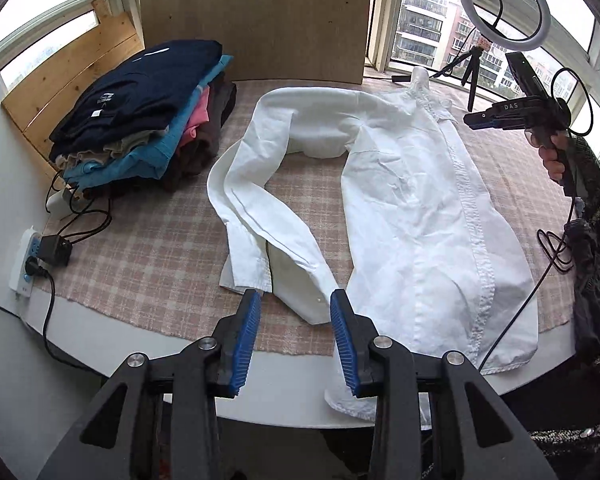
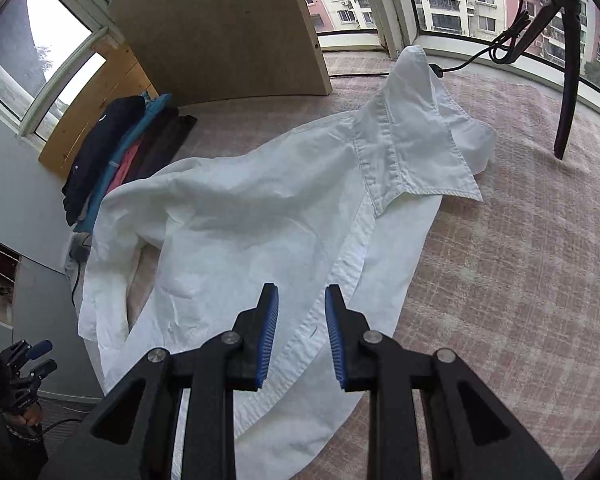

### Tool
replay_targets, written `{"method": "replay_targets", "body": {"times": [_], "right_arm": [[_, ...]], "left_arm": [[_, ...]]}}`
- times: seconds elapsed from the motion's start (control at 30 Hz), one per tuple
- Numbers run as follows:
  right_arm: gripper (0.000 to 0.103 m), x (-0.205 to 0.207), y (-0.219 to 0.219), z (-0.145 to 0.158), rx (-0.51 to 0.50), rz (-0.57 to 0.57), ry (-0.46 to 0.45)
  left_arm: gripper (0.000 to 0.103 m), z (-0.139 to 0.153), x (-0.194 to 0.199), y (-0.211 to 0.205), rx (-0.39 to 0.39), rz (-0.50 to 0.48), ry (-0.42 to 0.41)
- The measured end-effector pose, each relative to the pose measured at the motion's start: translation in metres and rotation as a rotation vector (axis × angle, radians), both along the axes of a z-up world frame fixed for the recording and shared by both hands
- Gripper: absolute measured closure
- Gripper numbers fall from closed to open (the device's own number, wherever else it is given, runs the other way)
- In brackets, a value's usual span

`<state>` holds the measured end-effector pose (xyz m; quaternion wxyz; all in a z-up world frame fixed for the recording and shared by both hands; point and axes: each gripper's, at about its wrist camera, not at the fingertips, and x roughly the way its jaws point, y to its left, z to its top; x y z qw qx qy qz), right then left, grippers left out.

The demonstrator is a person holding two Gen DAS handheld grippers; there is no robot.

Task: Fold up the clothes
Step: 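Move both open tools over the white shirt toward its hem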

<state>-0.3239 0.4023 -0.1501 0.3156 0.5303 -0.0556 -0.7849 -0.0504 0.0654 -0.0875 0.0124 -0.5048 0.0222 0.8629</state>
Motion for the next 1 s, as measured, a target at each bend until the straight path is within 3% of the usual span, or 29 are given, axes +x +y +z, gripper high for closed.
{"method": "replay_targets", "body": {"times": [0.1,0.17,0.23,0.33,0.4,0.47,0.5,0.6,0.83,1.0], "right_arm": [[0.078,0.014,0.017,0.035,-0.031,0.030,0.052],[0.066,0.023,0.029,0.058,-0.049,0.048,0.089],[0.050,0.032,0.041,0.080,-0.067,0.067,0.126],[0.048,0.042,0.055,0.103,-0.076,0.076,0.180],[0.050,0.032,0.053,0.079,-0.045,0.043,0.159],[0.074,0.021,0.050,0.054,-0.014,0.011,0.130],[0.077,0.015,0.048,0.041,0.002,-0.005,0.115],[0.078,-0.003,0.042,0.006,0.036,-0.049,0.074],[0.077,-0.046,0.014,-0.047,0.094,-0.051,0.015],[0.077,-0.065,0.001,-0.073,0.012,-0.022,-0.094]], "left_arm": [[0.068,0.014,0.033,0.012,-0.015,0.025,0.006],[0.066,0.013,0.048,0.024,0.005,0.020,0.001],[0.065,-0.002,0.054,0.042,0.090,-0.003,-0.032],[0.065,-0.041,0.056,0.089,0.163,-0.078,-0.108],[0.065,-0.067,0.058,0.127,0.146,-0.150,-0.156],[0.065,-0.081,0.058,0.152,0.109,-0.197,-0.170],[0.065,-0.088,0.058,0.162,0.092,-0.218,-0.176],[0.065,-0.102,0.056,0.183,0.053,-0.257,-0.192],[0.065,-0.119,0.046,0.188,0.013,-0.204,-0.226],[0.064,-0.125,0.041,0.190,0.019,-0.177,-0.244]]}}
